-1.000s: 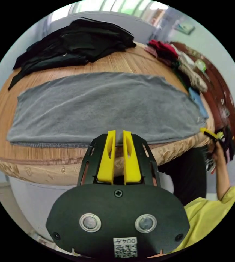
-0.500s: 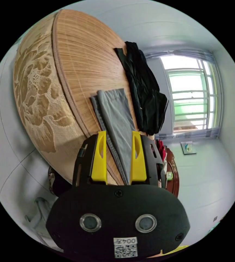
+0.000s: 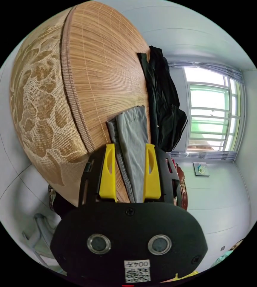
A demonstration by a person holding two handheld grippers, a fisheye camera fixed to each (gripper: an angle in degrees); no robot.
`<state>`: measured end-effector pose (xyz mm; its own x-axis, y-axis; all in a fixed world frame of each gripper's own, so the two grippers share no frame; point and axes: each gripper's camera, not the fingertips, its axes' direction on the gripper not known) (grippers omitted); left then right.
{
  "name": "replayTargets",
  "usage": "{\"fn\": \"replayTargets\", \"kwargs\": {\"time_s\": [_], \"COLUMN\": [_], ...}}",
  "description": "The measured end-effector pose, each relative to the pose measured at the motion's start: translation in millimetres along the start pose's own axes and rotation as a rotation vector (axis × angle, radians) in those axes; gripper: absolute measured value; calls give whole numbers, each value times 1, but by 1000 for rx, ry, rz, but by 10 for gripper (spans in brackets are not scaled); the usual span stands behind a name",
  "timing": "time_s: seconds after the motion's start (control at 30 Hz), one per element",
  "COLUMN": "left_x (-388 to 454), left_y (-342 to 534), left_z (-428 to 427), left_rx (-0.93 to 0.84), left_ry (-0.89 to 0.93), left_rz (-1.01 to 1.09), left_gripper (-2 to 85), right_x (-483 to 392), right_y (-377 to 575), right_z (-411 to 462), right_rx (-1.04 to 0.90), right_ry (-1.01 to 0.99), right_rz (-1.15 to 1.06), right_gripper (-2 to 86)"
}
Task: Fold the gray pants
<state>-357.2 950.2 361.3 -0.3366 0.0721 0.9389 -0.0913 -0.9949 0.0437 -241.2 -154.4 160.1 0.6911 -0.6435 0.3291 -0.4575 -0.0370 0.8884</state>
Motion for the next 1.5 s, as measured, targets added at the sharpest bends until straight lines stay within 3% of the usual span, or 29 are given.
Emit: {"fn": "replayTargets", "kwargs": {"time_s": [0.3,0.53,0.7,0.9,1.1,1.27,1.5], "left_x": [-3,-18,55,228,417,550,615], "left_y": [-32,-30,-2,66,218,408,684], "left_z": [3,25,25,48,118,211,363], "left_rx": [9,-26,-34,-108,-253,-415,-663], "left_ry": [-11,48,100,143,175,175,135], "left_rz": [103,125,310,602,927,1212,1535], "left_gripper": [127,49,32,25,25,25,35], "right_x": [1,-13,-20,-26,-37,-24,8], "right_y": [-10,-21,-28,-34,-31,-18,12], "right_z": [-13,-13,-25,-42,-83,-136,-200], "right_rx": [-5,-11,5,-22,9,81,212], "right_ry": [18,9,3,28,87,126,133], "right_rz": [26,23,38,91,63,92,178], "right_gripper": [101,97,85,77,74,68,64]}}
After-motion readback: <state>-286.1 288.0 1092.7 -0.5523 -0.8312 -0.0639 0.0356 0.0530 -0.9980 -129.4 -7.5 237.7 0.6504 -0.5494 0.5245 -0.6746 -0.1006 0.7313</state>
